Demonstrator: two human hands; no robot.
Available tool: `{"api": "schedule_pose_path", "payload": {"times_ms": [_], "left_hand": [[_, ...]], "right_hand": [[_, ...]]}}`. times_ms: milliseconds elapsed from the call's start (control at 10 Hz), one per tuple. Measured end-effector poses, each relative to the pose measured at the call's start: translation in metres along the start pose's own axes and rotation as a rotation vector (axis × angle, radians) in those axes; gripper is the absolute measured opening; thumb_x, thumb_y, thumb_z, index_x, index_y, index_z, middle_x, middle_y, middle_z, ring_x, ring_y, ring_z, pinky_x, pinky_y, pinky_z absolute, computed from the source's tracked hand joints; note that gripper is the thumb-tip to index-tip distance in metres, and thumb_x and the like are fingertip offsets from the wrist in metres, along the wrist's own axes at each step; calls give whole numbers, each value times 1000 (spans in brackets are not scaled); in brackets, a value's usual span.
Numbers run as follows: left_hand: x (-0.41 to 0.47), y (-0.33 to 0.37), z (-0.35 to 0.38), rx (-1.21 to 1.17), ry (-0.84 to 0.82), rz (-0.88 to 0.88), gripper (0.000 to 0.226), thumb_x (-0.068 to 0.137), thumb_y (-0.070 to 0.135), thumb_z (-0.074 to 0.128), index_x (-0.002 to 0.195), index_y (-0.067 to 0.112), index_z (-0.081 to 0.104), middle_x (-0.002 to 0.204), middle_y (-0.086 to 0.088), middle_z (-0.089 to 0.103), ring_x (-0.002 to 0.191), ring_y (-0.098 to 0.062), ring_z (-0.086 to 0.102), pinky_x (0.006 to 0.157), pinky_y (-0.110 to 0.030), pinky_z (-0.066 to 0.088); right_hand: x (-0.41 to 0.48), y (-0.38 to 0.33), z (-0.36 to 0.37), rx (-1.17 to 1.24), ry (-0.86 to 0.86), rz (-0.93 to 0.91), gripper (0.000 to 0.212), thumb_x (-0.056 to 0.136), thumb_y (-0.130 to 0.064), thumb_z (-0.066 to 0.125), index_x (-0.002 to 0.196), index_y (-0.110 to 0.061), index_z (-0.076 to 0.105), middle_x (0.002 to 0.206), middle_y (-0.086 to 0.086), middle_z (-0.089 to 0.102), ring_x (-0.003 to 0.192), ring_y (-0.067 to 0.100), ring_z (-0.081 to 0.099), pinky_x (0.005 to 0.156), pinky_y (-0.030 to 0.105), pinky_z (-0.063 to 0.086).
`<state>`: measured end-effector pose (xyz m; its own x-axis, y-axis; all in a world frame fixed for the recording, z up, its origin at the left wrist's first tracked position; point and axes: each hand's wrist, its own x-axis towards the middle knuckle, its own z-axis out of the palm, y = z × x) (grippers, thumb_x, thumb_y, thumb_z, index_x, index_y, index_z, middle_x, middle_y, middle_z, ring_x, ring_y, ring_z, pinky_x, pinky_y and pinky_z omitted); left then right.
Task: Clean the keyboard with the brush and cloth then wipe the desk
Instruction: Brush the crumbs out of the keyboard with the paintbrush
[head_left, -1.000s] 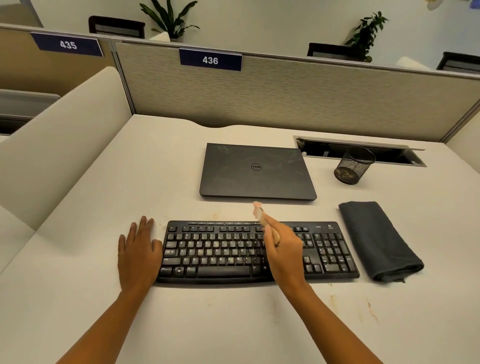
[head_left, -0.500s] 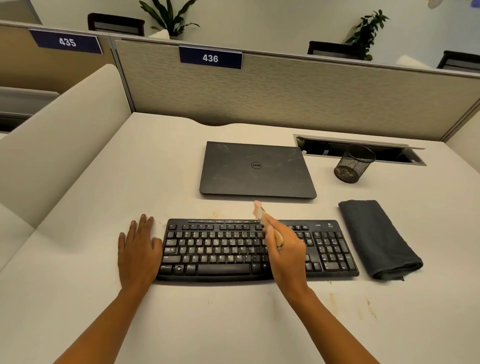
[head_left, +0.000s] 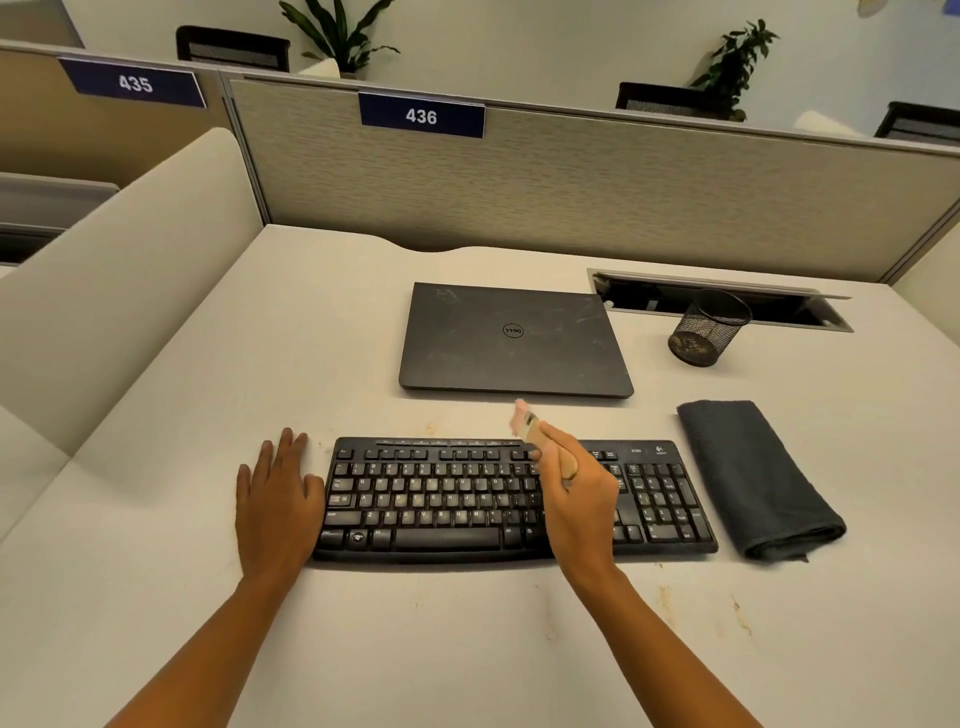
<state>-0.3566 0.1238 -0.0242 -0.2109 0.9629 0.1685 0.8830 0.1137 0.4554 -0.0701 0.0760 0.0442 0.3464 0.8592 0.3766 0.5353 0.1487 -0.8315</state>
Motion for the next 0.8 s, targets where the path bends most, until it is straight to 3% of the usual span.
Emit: {"api": "schedule_pose_path", "payload": {"times_ms": [100, 200, 300, 400, 500, 600, 700, 800], "left_hand": [[0, 0, 0, 0, -4, -3, 52, 95, 9, 48, 146, 11, 42, 157, -7, 33, 147, -27, 24, 120, -43, 9], [0, 0, 0, -1, -5, -3, 52, 95, 9, 48, 146, 11, 42, 157, -7, 33, 147, -27, 24, 120, -43, 9], [0, 1, -1, -5, -5, -4, 51, 95, 9, 48, 146, 12, 42, 157, -7, 33, 147, -27, 24, 120, -43, 9], [0, 1, -1, -10, -5, -4, 51, 95, 9, 48, 146, 12, 42, 157, -7, 33, 147, -27, 24, 120, -42, 8], [0, 2, -2, -10, -6, -9, 51, 95, 9, 48, 146, 11, 42, 157, -7, 33, 147, -26, 24, 121, -42, 8], [0, 3, -3, -15, -8, -14, 51, 95, 9, 48, 146, 12, 42, 157, -6, 33, 147, -26, 23, 121, -42, 8], [0, 3, -3, -15, -9, -13, 52, 95, 9, 47, 147, 13, 41, 157, -5, 32, 148, -25, 23, 121, -41, 7], [-1, 4, -3, -12, -6, -15, 52, 95, 9, 47, 147, 13, 41, 157, -5, 32, 148, -25, 23, 121, -41, 8]], "right_hand": [[1, -3, -2, -38, -89, 3, 25, 98, -13, 50, 118, -11, 66, 97, 1, 72, 84, 8, 67, 72, 19, 56], [6, -1, -4, -245, -57, -45, 26, 99, -11, 48, 117, -7, 66, 90, 3, 70, 79, 13, 65, 72, 26, 57], [16, -4, -11, -363, -15, -25, 29, 101, -15, 46, 125, -9, 62, 94, 3, 70, 83, 15, 64, 76, 23, 52], [20, -10, -12, -176, -151, 64, 24, 100, -16, 47, 115, -20, 64, 90, -5, 68, 79, 10, 63, 73, 22, 54], [23, -8, -10, -138, -143, 159, 22, 100, -19, 45, 99, -19, 68, 85, 0, 70, 77, 15, 63, 69, 28, 53], [24, -9, -9, -253, -54, 79, 28, 101, -22, 43, 104, -13, 69, 89, 0, 69, 79, 11, 62, 70, 24, 51], [21, -25, -4, -72, -160, 106, 20, 99, -16, 48, 95, -22, 67, 80, -3, 67, 72, 13, 63, 64, 27, 54], [17, -28, -1, -8, -204, 121, 22, 97, -14, 49, 89, -20, 69, 74, -6, 67, 68, 24, 63, 60, 40, 55]]}}
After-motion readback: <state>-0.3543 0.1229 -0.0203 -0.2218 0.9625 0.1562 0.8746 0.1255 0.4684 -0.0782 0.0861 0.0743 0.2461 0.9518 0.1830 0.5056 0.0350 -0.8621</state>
